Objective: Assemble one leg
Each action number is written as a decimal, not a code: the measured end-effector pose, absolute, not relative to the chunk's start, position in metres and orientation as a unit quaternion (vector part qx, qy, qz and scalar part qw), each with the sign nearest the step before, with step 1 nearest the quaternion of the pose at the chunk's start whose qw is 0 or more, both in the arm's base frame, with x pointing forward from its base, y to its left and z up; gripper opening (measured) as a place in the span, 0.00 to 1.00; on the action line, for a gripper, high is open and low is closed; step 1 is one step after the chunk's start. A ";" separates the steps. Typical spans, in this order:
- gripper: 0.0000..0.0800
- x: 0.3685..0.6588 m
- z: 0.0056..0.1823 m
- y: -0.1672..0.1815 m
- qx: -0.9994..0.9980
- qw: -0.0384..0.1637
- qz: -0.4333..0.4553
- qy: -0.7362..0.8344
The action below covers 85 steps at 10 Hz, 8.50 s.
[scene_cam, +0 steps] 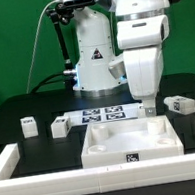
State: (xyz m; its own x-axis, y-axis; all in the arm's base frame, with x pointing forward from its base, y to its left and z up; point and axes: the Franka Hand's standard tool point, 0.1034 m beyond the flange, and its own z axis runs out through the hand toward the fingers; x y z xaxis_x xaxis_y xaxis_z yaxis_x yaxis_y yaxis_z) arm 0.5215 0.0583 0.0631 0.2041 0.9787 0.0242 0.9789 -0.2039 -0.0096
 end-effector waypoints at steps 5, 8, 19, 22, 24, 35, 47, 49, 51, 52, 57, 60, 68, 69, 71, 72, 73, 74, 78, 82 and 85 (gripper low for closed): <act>0.81 0.512 0.057 0.044 -0.752 0.005 0.000 -0.659; 0.81 0.503 0.049 0.037 -0.744 0.006 -0.002 -0.668; 0.40 0.476 0.011 0.028 -0.752 0.025 0.009 -0.658; 0.14 0.477 0.011 0.028 -0.753 0.024 0.007 -0.658; 0.07 0.477 0.011 0.028 -0.753 0.024 0.007 -0.658; 0.07 0.488 0.011 0.039 -0.698 0.020 0.001 -0.715; 0.46 0.490 0.010 0.071 -0.715 0.028 0.002 -0.699; 0.78 0.490 0.010 0.071 -0.715 0.028 0.002 -0.699; 0.81 0.490 0.010 0.071 -0.715 0.028 0.002 -0.698; 0.81 0.490 0.010 0.071 -0.715 0.028 0.002 -0.698; 0.81 0.470 0.047 0.086 -0.753 0.011 -0.004 -0.658; 0.81 0.459 0.056 0.092 -0.766 0.008 -0.004 -0.643; 0.81 0.430 0.046 0.128 -0.950 0.024 0.001 -0.311; 0.81 0.426 0.046 0.142 -0.966 0.027 0.003 -0.258; 0.81 0.420 0.047 0.158 -0.967 0.028 0.003 -0.253; 0.81 0.418 0.047 0.163 -0.966 0.028 0.005 -0.256; 0.81 0.416 0.046 0.161 -0.966 0.025 0.023 -0.257; 0.81 0.418 0.047 0.162 -0.966 0.025 0.022 -0.257; 0.81 0.400 0.045 0.170 -0.954 -0.004 0.174 -0.243; 0.81 0.381 0.031 0.174 -0.924 -0.023 0.298 -0.241; 0.81 0.364 0.015 0.169 -0.917 -0.032 0.316 -0.240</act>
Offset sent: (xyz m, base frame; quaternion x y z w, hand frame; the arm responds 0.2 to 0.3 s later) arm 0.0000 0.0000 0.0000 0.0000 0.0000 0.0000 1.0000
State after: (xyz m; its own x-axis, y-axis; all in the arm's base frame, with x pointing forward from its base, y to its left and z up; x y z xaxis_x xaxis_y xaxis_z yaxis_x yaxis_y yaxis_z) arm 0.3636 0.1689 0.0150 0.6850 0.4193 -0.5958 0.4597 -0.8832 -0.0929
